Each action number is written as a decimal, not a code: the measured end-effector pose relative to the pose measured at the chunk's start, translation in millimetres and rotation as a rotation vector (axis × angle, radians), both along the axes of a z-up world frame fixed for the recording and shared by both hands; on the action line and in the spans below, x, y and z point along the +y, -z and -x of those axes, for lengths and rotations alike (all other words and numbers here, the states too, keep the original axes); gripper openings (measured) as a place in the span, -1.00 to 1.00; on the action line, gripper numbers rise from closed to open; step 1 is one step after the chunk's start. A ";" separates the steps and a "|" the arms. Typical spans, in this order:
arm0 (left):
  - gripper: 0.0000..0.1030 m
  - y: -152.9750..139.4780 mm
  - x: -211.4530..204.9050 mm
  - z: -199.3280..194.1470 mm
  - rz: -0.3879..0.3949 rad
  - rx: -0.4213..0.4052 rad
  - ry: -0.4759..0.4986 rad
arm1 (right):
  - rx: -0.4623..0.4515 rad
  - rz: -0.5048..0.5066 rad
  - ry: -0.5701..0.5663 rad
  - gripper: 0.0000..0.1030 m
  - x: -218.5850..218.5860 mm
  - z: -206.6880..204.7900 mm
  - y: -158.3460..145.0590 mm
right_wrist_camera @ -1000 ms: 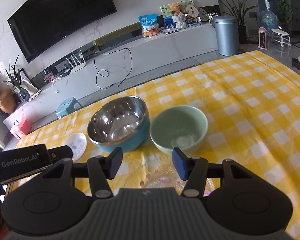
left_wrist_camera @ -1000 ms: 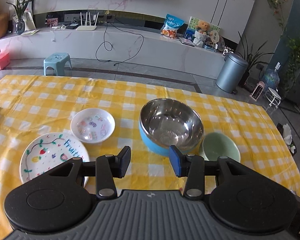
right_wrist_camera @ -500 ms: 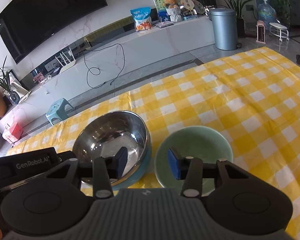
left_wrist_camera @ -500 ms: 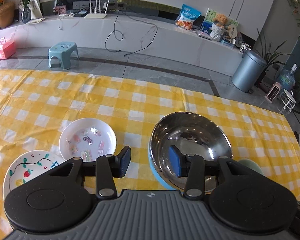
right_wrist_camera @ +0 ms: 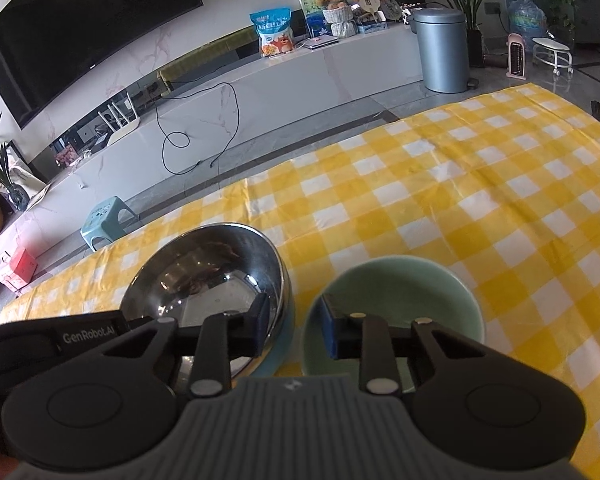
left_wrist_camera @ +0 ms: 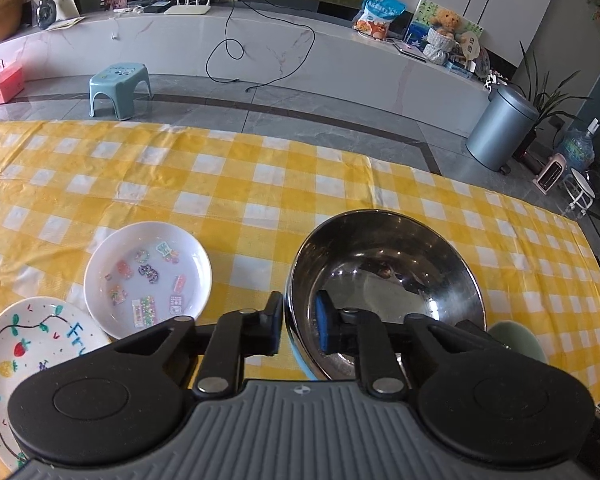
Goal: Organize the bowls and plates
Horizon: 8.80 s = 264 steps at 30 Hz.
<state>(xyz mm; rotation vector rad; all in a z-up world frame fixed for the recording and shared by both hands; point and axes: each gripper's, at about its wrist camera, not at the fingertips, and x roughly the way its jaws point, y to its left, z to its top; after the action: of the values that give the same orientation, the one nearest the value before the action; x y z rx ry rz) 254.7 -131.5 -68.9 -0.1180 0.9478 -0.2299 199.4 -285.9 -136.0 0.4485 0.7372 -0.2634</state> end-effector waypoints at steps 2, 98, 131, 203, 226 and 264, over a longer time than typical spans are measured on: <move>-0.73 1.8 -1.3 0.2 -0.009 0.002 0.004 | 0.000 0.006 0.000 -0.49 -0.4 -0.1 1.0; -0.71 -31.6 226.9 220.0 0.175 0.052 -0.277 | 0.043 -0.133 -0.292 -0.93 173.4 209.0 -63.1; -0.15 -50.3 233.8 223.2 0.159 -0.059 -0.240 | -0.015 -0.196 -0.289 -0.43 154.9 210.1 -67.6; -0.18 12.5 -56.7 41.8 0.204 -0.009 0.058 | -0.015 -0.122 0.104 -0.38 -72.6 71.5 -2.6; -0.65 43.8 -83.5 20.4 0.180 0.093 0.097 | 0.075 -0.128 0.141 -0.83 -78.9 45.9 26.2; -0.67 -67.3 67.8 163.1 0.246 -0.016 -0.052 | -0.025 -0.178 -0.024 -0.84 49.8 182.7 -73.3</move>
<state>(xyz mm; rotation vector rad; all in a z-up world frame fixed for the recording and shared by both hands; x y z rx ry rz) 91.6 -63.7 -1.7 -0.3662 0.8963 -0.2988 16.7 -236.1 -62.8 0.6102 0.7435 -0.1703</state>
